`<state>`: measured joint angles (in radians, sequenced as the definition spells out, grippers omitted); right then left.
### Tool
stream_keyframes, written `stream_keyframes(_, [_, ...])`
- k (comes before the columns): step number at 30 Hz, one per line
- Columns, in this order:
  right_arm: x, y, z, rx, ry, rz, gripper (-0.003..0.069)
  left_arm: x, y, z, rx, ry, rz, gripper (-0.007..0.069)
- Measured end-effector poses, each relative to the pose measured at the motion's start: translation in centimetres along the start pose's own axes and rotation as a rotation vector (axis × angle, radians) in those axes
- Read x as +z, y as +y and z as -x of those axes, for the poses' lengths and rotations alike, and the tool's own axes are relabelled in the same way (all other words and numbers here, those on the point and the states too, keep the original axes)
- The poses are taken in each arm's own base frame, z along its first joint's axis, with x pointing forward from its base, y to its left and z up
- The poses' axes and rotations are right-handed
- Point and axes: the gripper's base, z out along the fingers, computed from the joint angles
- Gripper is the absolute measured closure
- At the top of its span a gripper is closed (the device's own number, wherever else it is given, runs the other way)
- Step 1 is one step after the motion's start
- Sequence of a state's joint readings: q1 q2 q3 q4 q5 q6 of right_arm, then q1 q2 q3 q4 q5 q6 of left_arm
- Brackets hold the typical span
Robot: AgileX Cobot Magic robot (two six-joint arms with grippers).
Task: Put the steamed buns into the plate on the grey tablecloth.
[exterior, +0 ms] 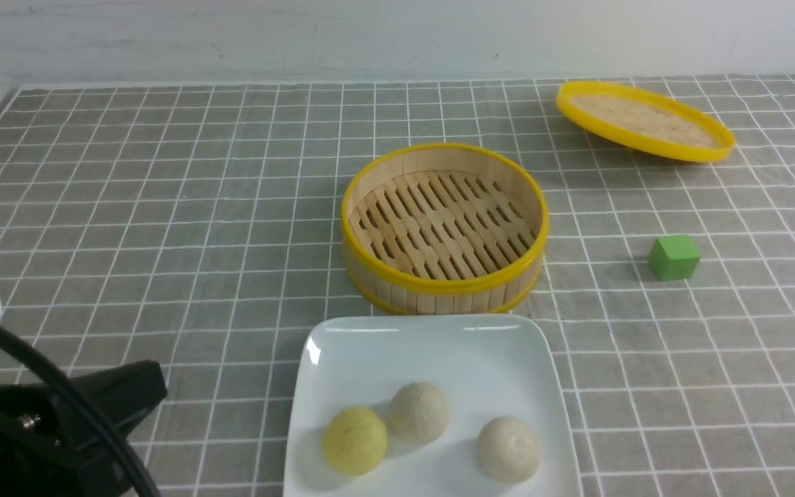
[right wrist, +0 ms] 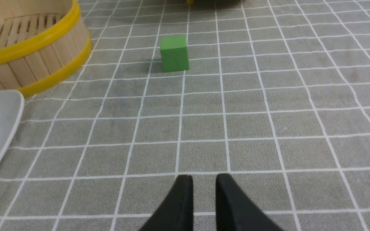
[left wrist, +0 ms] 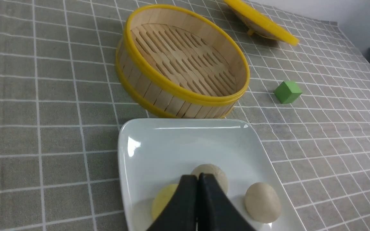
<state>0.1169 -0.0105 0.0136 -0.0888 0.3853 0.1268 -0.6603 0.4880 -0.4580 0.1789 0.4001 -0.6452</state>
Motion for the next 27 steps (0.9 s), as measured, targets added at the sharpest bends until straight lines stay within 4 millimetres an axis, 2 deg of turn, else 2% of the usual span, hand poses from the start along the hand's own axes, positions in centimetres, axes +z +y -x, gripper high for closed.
stream_keyframes(14, [0.0, 0.0, 0.0, 0.000, 0.001, 0.000, 0.0512, 0.2, 0.9, -0.1, 0.171, -0.023, 0.077, 0.0590])
stream_keyframes(19, [0.0, 0.0, 0.0, 0.000, 0.001, 0.000, 0.0506, 0.0, 2.4, -1.4, 0.127, -0.054, 0.133, 0.0587])
stream_keyframes(22, [0.0, 0.0, 0.0, 0.000, 0.001, 0.000, 0.0501, -0.8, 4.1, -3.7, 0.169, -0.135, 0.194, 0.0582])
stream_keyframes(23, [0.0, 0.0, 0.0, 0.000, 0.001, 0.000, 0.0499, -0.9, 4.2, -3.8, 0.163, -0.141, 0.197, 0.0582])
stream_keyframes(24, [0.0, 0.0, 0.0, 0.000, 0.001, 0.000, 0.0496, -1.5, 4.9, -4.9, 0.203, -0.192, 0.235, 0.0579])
stream_keyframes(25, [0.0, 0.0, 0.0, 0.000, 0.001, 0.000, 0.0496, -1.6, 5.0, -5.1, 0.207, -0.196, 0.241, 0.0578])
stream_keyframes(27, [0.0, 0.0, 0.0, 0.000, 0.001, 0.000, 0.0491, -2.0, 6.2, -6.9, 0.224, -0.249, 0.318, 0.0575])
